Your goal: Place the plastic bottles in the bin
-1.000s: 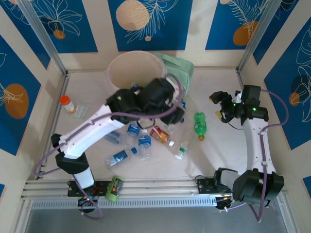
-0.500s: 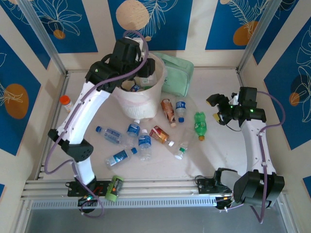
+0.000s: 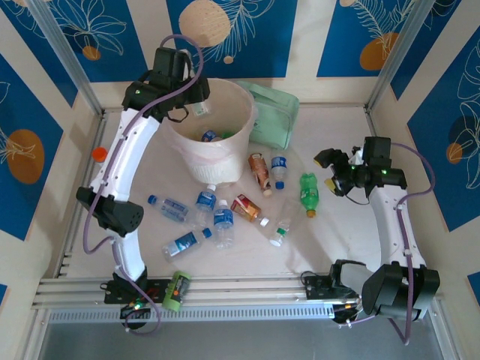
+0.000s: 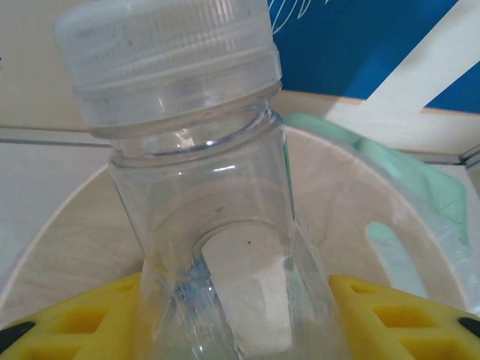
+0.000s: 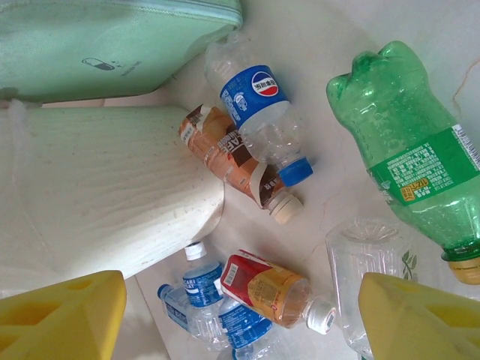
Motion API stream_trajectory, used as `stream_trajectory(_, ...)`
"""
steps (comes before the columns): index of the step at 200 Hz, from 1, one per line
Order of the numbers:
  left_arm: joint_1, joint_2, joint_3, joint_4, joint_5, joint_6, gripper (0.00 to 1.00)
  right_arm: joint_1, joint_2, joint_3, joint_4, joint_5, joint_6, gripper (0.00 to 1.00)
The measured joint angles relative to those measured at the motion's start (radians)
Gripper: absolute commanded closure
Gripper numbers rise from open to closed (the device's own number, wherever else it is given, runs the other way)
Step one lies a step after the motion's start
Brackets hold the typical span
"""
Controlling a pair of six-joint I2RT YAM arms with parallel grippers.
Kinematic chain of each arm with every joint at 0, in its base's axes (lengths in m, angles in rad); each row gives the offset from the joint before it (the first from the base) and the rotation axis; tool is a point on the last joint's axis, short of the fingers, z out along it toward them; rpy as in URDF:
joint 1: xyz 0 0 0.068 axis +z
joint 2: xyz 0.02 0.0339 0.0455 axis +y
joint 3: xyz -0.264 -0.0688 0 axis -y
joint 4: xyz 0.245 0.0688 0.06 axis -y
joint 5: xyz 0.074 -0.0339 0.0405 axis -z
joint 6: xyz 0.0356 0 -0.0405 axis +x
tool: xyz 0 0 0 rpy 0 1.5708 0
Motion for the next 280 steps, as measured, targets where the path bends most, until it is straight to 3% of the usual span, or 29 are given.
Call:
stream_trajectory(57,0.006,0.004,-0.099,-0.001,-0.001,0.038,0.48,0.011,0.000,-0.017,0.000,0.006,0.000,0.19)
stream_trajectory(152,0.007,0.012,-0.110,-0.008,0.007,0.070,0.21,0.018,0.005,-0.026,0.000,0.023,-0.004,0.18)
stream_trajectory(201,0.006,-0.012,-0.112,-0.008,0.027,0.062,0.18,0.027,0.027,-0.025,-0.008,0.041,-0.014,0.12)
stream_trajectory(236,0.006,-0.129,-0.158,0.000,0.056,0.037,0.16,0.032,0.114,0.043,-0.087,0.101,-0.061,0.09)
stream_trajectory(280,0.021,-0.412,-0.354,0.036,0.068,0.002,0.15,0.071,0.237,0.110,-0.159,0.212,-0.115,0.09)
